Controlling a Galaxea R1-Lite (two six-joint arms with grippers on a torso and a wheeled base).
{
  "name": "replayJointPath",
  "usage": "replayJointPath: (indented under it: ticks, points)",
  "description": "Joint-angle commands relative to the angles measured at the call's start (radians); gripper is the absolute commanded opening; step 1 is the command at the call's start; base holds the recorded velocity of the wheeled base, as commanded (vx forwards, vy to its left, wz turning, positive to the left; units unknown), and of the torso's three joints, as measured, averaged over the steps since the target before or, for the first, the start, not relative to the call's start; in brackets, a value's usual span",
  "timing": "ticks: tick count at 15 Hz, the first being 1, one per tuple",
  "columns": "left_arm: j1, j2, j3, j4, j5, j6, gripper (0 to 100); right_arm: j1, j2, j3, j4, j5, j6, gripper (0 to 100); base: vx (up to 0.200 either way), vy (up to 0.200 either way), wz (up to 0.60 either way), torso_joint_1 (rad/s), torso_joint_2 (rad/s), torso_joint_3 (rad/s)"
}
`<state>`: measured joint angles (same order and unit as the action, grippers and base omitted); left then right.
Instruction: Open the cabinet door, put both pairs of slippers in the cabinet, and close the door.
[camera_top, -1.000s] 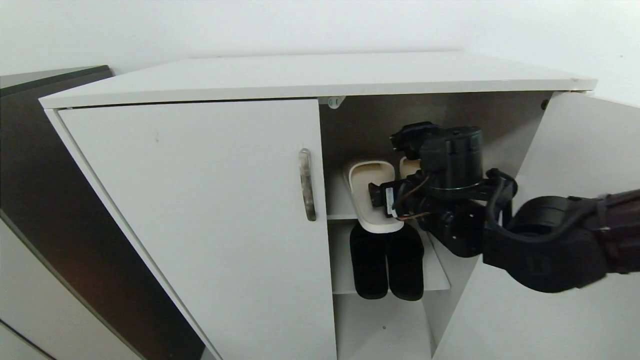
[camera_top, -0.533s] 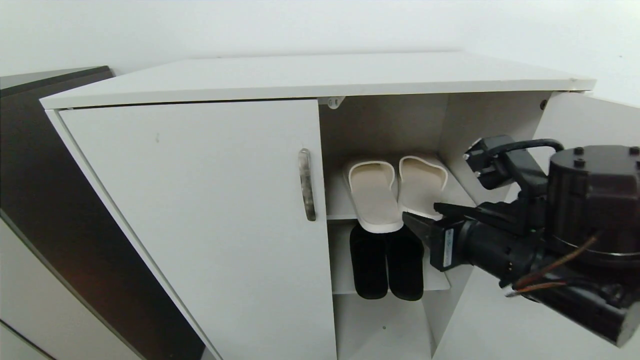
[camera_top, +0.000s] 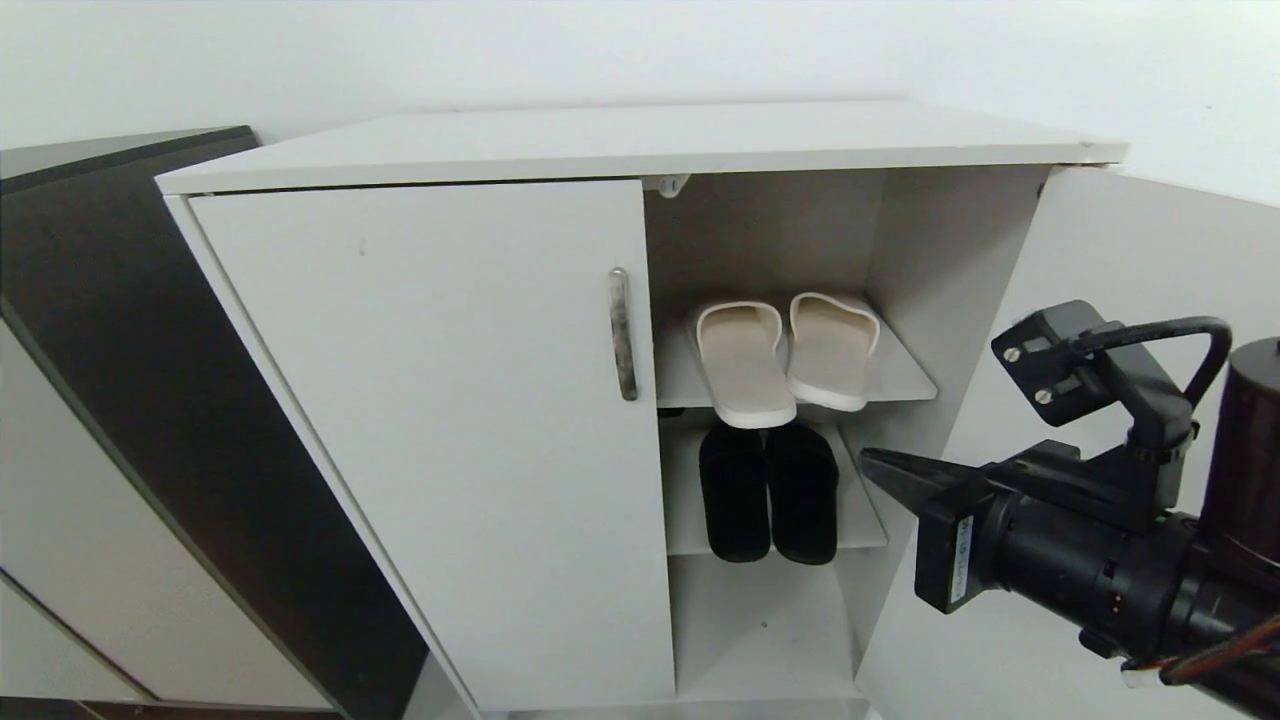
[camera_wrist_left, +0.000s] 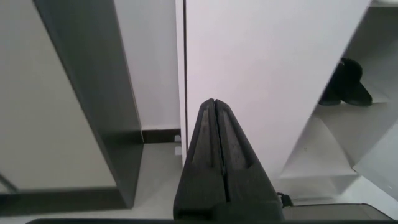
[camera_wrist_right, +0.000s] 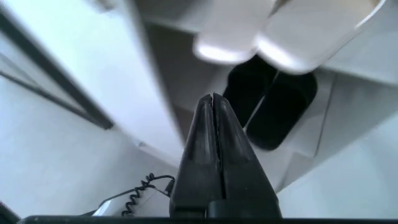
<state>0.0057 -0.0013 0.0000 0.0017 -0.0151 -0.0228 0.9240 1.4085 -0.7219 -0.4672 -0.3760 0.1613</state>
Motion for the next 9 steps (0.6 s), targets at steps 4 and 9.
replayJointPath:
  ticks: [4,9]
  points:
    - [0.000,0.001,0.000,0.000,0.000,0.000,0,-0.001,0.001,0.006,-0.001,0.002,0.000,0,-0.200,0.000,0.00,0.000,0.00,0.006]
    - [0.000,0.001,0.000,0.000,0.000,0.000,0,-0.001,0.003,0.012,-0.001,0.002,0.001,0,-0.200,0.000,0.00,0.002,0.00,0.000]
